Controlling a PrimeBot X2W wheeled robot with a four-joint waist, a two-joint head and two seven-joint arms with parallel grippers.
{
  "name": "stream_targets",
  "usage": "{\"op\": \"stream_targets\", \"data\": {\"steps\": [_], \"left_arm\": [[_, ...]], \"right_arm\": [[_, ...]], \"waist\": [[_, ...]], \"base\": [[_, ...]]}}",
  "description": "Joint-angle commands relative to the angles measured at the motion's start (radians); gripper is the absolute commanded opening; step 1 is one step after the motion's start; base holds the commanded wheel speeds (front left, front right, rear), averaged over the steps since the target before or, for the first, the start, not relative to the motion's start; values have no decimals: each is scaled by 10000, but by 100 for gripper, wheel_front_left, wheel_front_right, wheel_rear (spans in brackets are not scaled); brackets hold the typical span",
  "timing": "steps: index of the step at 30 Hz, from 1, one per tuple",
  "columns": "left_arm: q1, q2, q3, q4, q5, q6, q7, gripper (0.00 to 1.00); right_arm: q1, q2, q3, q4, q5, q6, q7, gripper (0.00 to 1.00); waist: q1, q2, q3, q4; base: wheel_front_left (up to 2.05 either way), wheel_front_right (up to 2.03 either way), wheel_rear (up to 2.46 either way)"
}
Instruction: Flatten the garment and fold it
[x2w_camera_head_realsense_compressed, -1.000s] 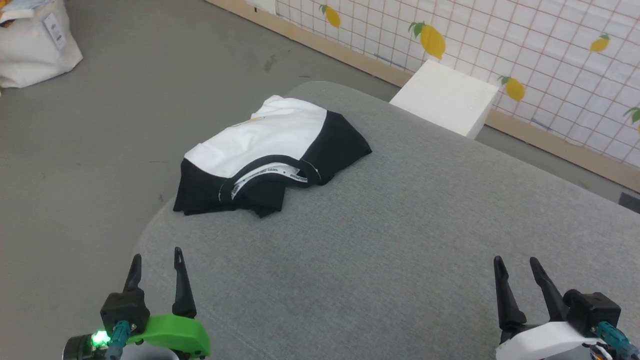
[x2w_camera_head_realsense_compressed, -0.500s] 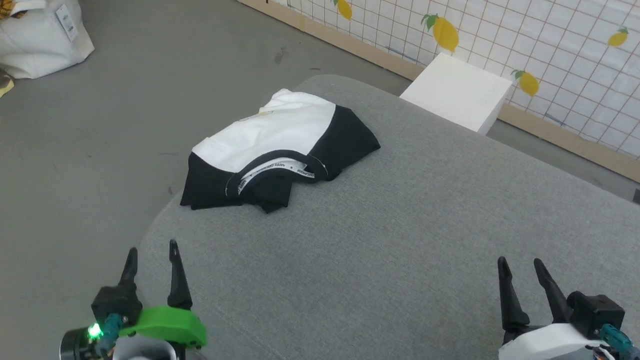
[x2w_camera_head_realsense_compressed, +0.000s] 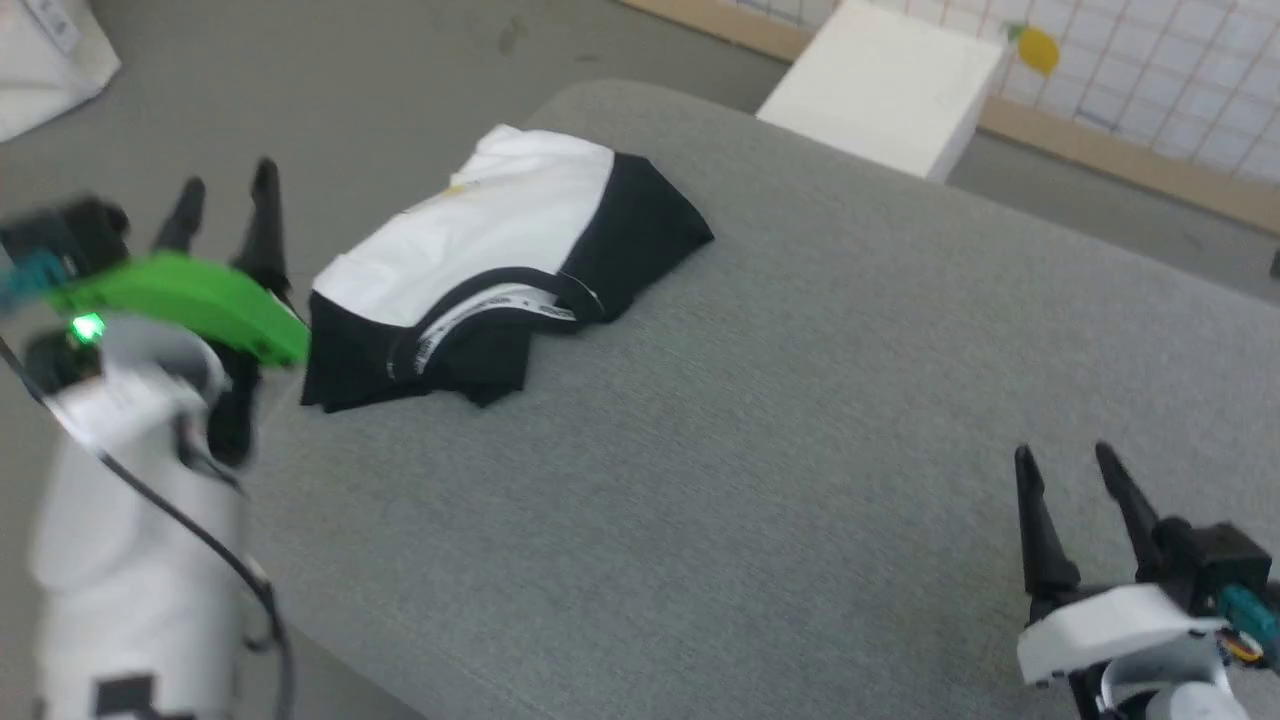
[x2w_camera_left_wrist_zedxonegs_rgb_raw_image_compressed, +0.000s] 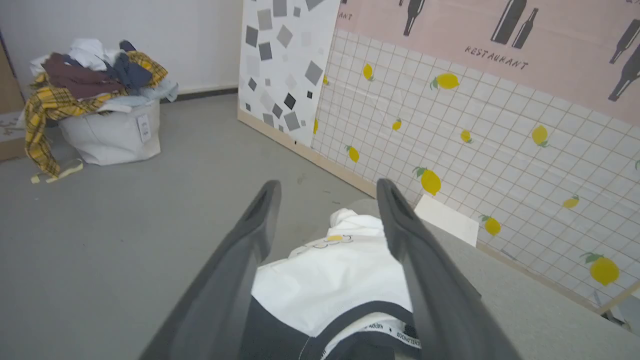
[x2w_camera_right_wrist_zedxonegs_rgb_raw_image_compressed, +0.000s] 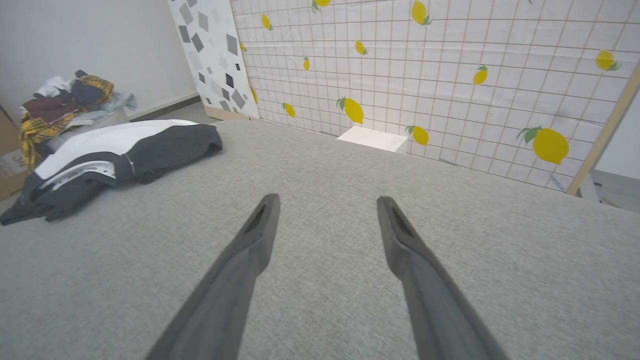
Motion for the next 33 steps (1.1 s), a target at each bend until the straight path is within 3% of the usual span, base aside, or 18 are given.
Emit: {"op": "stream_targets", "data": {"steps": [1,4,9,14,26,33], "left_arm": [[-594,354,34,441,-392,-78,697,100],[-1668,1192,-81,1348,-907,-128,2212,100],[-2865,1935,73,2545,-1726,-129,4237,100],[-3388,2376,154,3697,-1953,432,5894,100],[-3613,2330,-24,5143,-2035,1355,7440,100],[-3408,1797,-18,5772,-2394,977,7542,100]], "right_arm": [[-216,-8,-28,-241,-146,-13,149,100],[-385,-8,-196,-757,-324,-13,394,100],[-448,-8,-432,-1335,-508,-13,654,100],[-415,-8,-708,-1798,-560,-13,779,100],[-360,-8,-1128,-2776,-709,-13,1157,100],[-403,-8,-1126,-2981,-771,-13,1325,100]], "waist": [[0,0,1262,-1093],[0,0,1985,-1689],[0,0,2881,-2487],[0,0,3463,-2978],[0,0,4480,-2954],[0,0,4675,-2849]], "base": [[0,0,0],[0,0,0],[0,0,0],[0,0,0],[0,0,0],[0,0,0]]}}
